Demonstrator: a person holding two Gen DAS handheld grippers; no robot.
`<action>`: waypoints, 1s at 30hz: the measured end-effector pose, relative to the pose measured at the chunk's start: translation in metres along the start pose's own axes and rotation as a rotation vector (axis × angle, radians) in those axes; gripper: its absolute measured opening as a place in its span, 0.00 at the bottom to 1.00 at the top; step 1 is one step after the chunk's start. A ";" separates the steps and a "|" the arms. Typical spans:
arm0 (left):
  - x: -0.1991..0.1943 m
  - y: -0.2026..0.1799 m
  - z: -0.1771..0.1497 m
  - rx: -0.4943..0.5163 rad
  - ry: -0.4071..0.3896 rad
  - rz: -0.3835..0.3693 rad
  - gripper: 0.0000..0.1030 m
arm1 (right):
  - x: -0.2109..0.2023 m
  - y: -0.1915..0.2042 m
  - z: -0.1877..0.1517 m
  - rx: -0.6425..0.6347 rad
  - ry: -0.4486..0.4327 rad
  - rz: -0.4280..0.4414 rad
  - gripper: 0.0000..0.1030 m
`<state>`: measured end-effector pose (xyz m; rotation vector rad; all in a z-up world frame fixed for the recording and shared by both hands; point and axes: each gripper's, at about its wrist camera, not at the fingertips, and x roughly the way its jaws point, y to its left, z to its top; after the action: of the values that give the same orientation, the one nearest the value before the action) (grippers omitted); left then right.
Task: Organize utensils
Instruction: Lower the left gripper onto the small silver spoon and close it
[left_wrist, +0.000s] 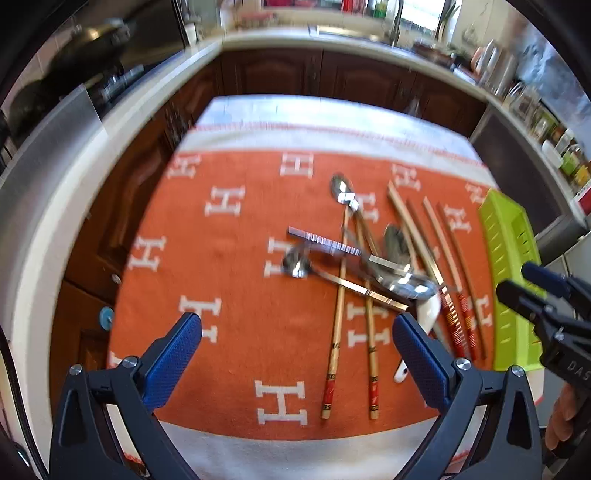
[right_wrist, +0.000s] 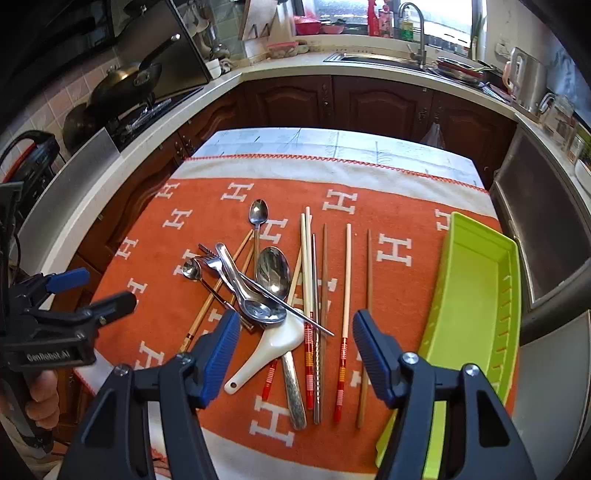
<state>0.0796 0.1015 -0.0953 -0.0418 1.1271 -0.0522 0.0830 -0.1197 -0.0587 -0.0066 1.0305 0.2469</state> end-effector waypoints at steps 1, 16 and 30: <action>0.007 0.000 -0.001 0.001 0.013 -0.005 0.92 | 0.007 0.002 0.001 -0.007 0.010 0.007 0.61; 0.092 -0.013 -0.015 -0.007 0.146 -0.106 0.52 | 0.056 -0.003 -0.010 0.012 0.110 0.054 0.55; 0.103 -0.003 0.010 -0.134 0.147 -0.205 0.52 | 0.059 -0.015 -0.005 0.050 0.098 0.055 0.55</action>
<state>0.1330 0.0922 -0.1840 -0.2767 1.2693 -0.1652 0.1105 -0.1227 -0.1130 0.0549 1.1356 0.2728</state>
